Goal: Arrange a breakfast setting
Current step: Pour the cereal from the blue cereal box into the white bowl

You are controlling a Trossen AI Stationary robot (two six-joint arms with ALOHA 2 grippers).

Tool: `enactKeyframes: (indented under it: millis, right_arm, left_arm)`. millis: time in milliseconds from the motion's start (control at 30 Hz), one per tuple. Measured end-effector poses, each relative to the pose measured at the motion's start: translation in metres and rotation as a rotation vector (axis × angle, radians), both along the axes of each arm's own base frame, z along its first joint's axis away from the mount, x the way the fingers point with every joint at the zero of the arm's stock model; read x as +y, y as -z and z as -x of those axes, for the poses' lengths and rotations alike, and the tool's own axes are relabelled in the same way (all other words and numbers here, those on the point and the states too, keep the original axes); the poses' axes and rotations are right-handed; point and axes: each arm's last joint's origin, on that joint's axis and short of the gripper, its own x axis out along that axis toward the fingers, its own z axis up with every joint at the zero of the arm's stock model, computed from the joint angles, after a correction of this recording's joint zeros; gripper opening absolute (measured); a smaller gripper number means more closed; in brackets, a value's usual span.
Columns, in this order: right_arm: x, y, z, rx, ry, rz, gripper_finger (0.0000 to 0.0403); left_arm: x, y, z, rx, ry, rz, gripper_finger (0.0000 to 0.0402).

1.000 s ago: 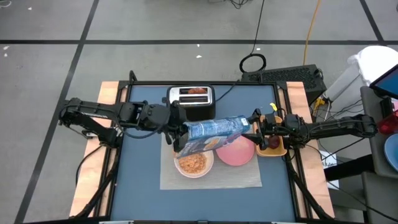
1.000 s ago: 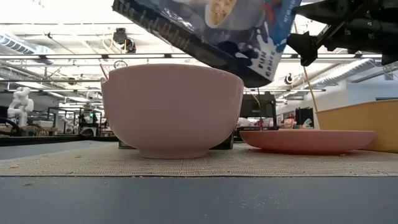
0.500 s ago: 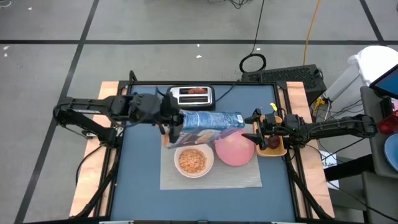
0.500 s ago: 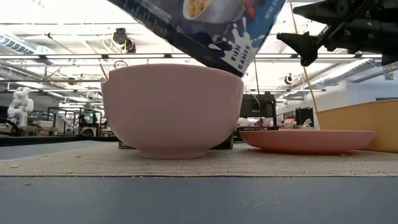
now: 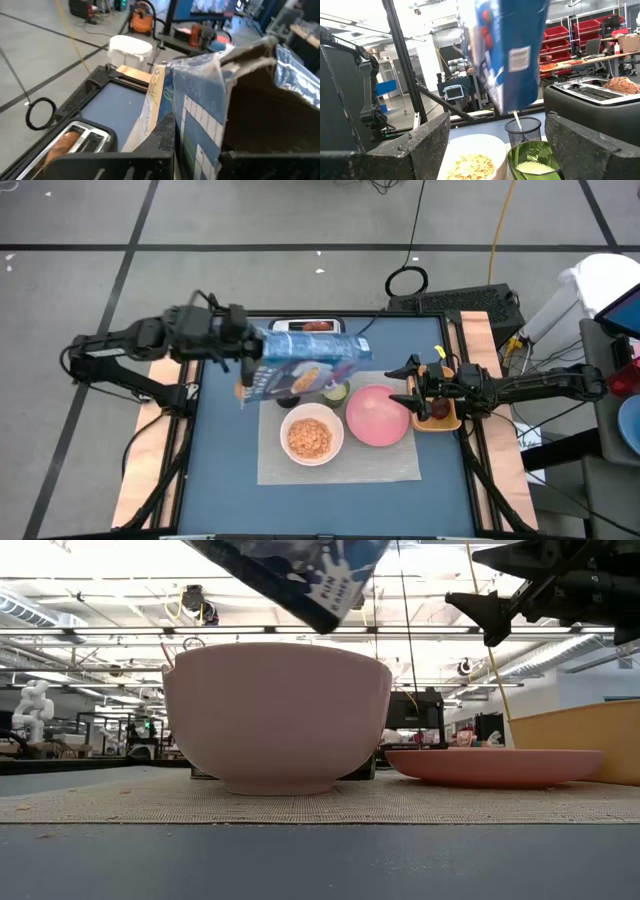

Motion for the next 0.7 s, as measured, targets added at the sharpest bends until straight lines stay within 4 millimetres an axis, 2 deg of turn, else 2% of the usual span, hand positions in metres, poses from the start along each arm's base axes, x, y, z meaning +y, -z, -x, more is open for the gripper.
enactKeyframes:
  millis: [300,700]
  right_arm:
    - [0.0,0.0,0.0,-0.002,0.0,0.0,0.0314]
    - [0.0,0.0,0.0,-0.002,0.0,0.0,0.0313]
  left_arm:
    - [0.015,-0.015,0.051,-0.058,-0.095,0.042,0.0001]
    - [0.026,-0.01,0.112,-0.007,-0.327,0.11,0.0001]
